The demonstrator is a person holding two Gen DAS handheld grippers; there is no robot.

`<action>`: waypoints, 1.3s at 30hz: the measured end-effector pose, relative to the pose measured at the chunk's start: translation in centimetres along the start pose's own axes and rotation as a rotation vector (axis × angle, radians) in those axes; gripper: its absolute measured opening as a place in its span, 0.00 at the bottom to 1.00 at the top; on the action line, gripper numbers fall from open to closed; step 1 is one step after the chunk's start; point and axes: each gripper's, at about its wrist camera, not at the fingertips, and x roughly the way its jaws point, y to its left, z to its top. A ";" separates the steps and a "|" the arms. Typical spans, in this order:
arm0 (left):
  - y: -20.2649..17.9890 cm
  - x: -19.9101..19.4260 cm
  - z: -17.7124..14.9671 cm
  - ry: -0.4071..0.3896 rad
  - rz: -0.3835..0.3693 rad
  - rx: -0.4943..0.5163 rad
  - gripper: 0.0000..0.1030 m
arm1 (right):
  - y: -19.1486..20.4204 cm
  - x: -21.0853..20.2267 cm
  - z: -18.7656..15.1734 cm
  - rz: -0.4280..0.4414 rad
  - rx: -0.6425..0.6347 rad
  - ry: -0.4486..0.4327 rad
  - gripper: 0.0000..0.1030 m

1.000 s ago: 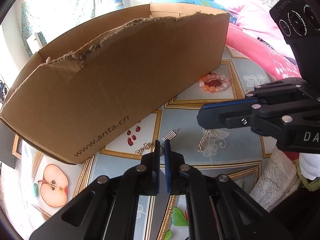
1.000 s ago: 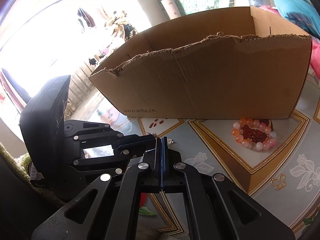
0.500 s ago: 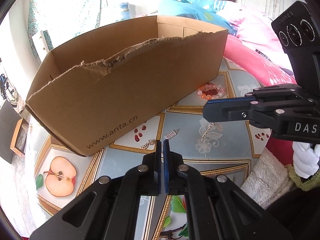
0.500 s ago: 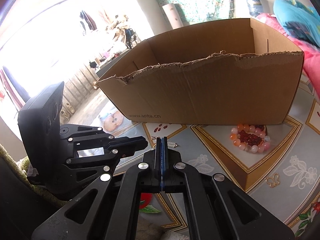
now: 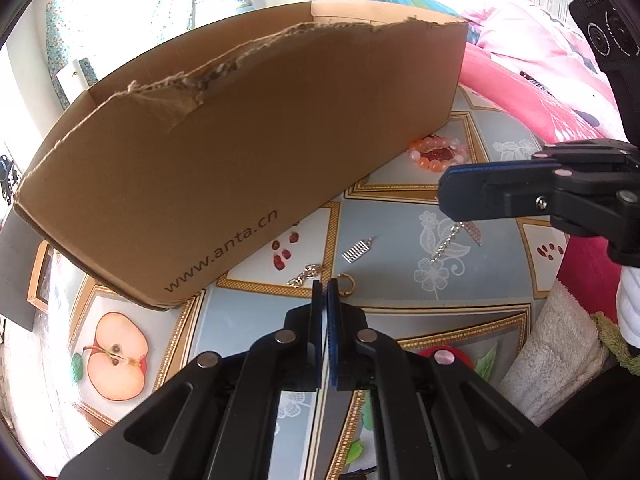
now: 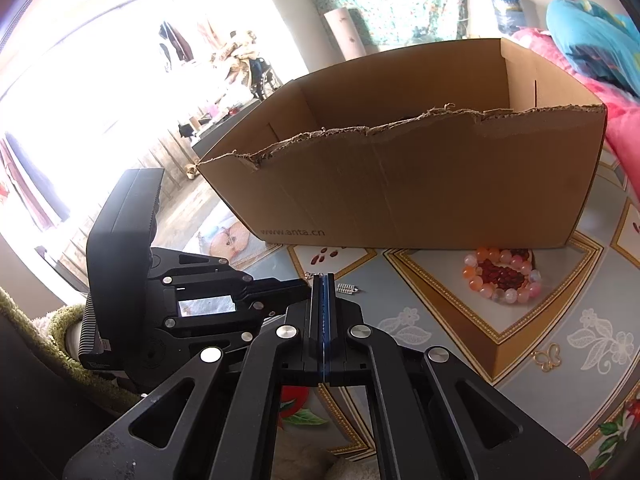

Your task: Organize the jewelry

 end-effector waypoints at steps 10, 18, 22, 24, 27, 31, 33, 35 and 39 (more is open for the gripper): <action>-1.2 -0.1 0.1 -0.009 -0.044 0.010 0.02 | -0.3 0.4 0.0 0.009 0.013 0.006 0.00; -0.6 -0.9 0.1 -0.059 -0.059 0.070 0.26 | -0.6 0.5 -0.1 0.021 0.024 0.011 0.00; -0.6 -0.6 0.1 -0.056 -0.068 0.125 0.29 | -0.7 0.5 0.0 0.023 0.027 0.014 0.00; -0.6 -0.5 0.2 -0.059 -0.079 0.146 0.29 | -0.8 0.6 0.0 0.021 0.029 0.015 0.00; -0.4 -0.1 0.4 -0.056 -0.101 0.157 0.29 | -1.0 0.6 0.0 0.018 0.036 0.017 0.00; -0.4 0.2 0.5 -0.051 -0.110 0.178 0.27 | -1.0 0.8 0.1 0.015 0.036 0.018 0.00; -0.4 0.5 0.6 -0.042 -0.112 0.184 0.23 | -1.0 0.9 0.1 0.016 0.038 0.019 0.00; -0.4 0.6 0.7 -0.042 -0.124 0.182 0.21 | -1.0 1.0 0.2 0.016 0.038 0.021 0.00; -0.3 0.9 0.8 -0.044 -0.142 0.163 0.13 | -1.1 1.0 0.2 0.017 0.040 0.019 0.00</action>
